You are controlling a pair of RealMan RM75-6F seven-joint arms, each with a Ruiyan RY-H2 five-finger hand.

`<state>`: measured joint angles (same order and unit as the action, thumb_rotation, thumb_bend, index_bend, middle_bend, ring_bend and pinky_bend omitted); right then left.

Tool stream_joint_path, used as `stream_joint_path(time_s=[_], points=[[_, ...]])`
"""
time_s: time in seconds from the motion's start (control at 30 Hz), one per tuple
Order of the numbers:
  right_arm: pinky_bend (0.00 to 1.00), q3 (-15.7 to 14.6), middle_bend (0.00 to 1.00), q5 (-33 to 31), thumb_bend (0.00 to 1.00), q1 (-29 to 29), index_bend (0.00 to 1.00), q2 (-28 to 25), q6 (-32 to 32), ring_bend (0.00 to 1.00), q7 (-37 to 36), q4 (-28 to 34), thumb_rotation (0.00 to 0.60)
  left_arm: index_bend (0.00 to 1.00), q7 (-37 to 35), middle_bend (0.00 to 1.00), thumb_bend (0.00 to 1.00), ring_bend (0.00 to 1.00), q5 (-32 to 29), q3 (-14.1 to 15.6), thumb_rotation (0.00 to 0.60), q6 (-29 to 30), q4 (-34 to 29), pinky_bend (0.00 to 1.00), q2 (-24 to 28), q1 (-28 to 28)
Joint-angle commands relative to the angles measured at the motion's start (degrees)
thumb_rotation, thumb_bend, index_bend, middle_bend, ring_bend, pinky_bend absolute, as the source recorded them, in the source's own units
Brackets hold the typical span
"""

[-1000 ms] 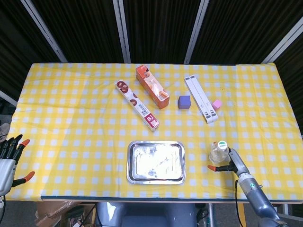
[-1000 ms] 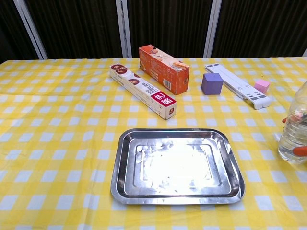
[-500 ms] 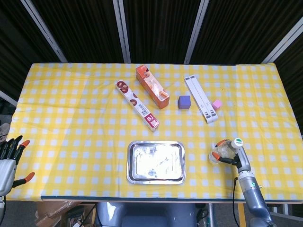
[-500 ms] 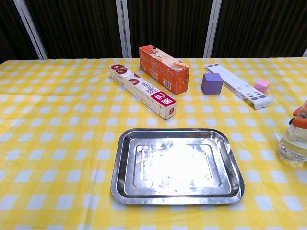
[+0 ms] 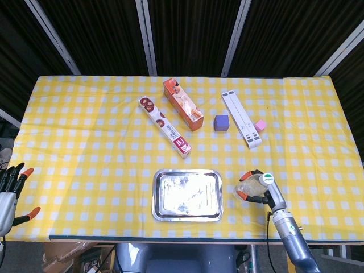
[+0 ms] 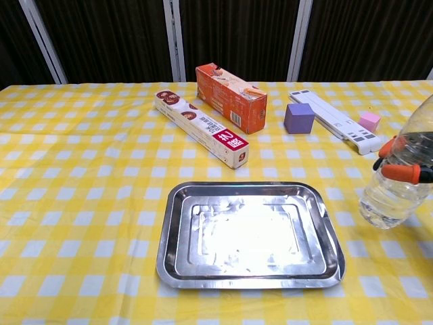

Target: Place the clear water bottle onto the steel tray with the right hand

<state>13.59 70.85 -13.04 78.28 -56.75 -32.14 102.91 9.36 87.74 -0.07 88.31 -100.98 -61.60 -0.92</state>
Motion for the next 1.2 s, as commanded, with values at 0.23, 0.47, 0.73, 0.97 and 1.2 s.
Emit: stream_joint_path(time_s=[0.23,0.47,0.73,0.97,1.2], points=[[0.0,-2.34,0.61,-1.82,0.33,-3.56,0.85,6.63,-2.54,0.29,14.75,6.34,0.6,0.11,-2.55,0.0,0.19,0.0,-0.27,-0.57,0.6,0.58,0.94,0.0,0.62,0.16],[0.0,-2.19,0.61,-5.29,0.33,-5.92,0.85,12.12,-2.92,0.29,19.73,6.22,0.6,0.11,-2.51,0.0,0.19,0.0,-0.08,-0.42,0.6,0.25,0.96,0.0,0.67,0.05],[0.0,-0.18,0.61,-8.14,0.33,-6.79,0.85,9.73,-4.5,0.29,23.24,10.02,0.6,0.11,-2.7,0.0,0.19,0.0,-1.31,-0.81,0.6,-0.54,1.0,0.0,0.78,-0.21],[0.0,3.9,0.61,-10.32,0.33,-6.84,0.85,0.83,-7.23,0.29,27.24,20.1,0.6,0.11,-2.37,0.0,0.19,0.0,-0.94,-0.62,0.6,-0.4,0.77,0.0,0.69,-0.12],[0.0,10.01,0.61,-14.42,0.33,-8.15,0.85,-7.63,-9.56,0.29,30.7,30.42,0.6,0.11,-2.45,0.0,0.19,0.0,-1.24,-0.68,0.6,-0.4,0.67,0.0,0.74,-0.04]])
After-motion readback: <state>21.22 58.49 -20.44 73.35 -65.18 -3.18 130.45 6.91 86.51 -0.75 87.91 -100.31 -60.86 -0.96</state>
